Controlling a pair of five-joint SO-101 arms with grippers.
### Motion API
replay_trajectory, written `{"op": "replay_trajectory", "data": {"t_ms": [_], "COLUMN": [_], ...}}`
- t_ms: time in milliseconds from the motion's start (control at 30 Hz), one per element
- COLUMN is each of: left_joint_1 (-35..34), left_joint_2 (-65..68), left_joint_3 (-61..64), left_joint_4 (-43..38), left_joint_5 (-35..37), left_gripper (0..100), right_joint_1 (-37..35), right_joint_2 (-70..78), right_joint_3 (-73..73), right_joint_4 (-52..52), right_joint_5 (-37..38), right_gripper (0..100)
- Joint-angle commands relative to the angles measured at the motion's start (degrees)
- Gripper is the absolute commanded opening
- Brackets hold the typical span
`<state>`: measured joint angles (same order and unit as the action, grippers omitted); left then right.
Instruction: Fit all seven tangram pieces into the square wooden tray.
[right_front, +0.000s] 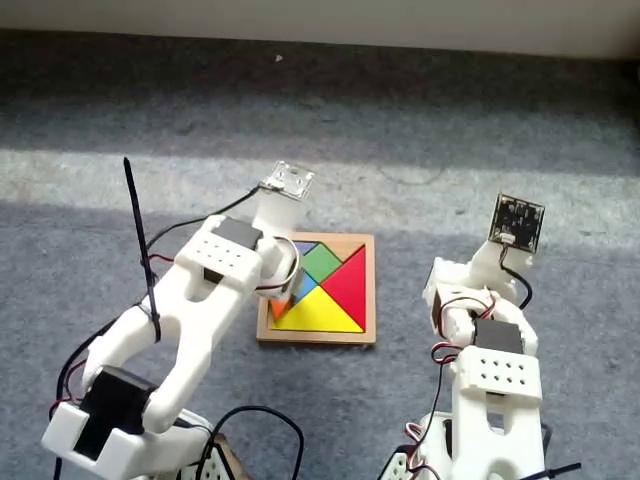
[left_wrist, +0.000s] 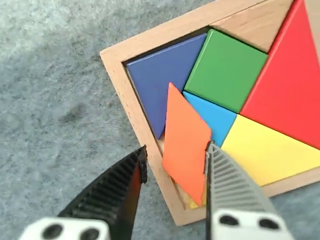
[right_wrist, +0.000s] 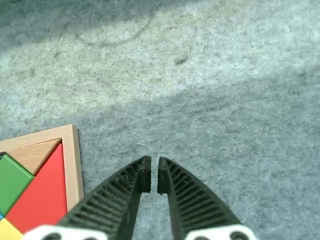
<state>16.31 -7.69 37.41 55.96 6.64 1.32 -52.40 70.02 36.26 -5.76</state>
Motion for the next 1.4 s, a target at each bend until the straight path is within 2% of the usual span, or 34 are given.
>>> {"op": "replay_trajectory", "data": {"t_ms": [0,267,800,933,1067,1367], "left_joint_1": [-0.8,-2.7,-2.2,0.6,3.2,3.4], "left_joint_2": [-2.6,-2.6,-2.0,-1.9,-1.9,5.5], "left_joint_3": [-0.7,-0.9,-0.4,-0.2,1.5,-2.6], "left_joint_4": [-0.5,-0.7,-0.4,-0.4,-0.6,-0.4], "left_joint_5": [0.4,0.3,-0.4,-3.2,-3.1,-3.3], "left_gripper": [20,15,15,16,22,18], "right_joint_1": [-0.4,-0.4,-0.5,-0.5,-0.5,-0.5], "right_joint_2": [-1.4,-1.4,-1.3,-1.3,-1.2,-1.1], "right_joint_3": [-0.3,-0.3,-0.3,-0.3,-0.3,-0.2], "right_joint_4": [-1.5,-1.5,-1.5,-1.5,-1.5,-1.5], "right_joint_5": [0.7,2.4,2.5,2.5,2.5,2.5], "right_gripper": [3.9,3.9,3.9,3.9,3.9,3.9]}}
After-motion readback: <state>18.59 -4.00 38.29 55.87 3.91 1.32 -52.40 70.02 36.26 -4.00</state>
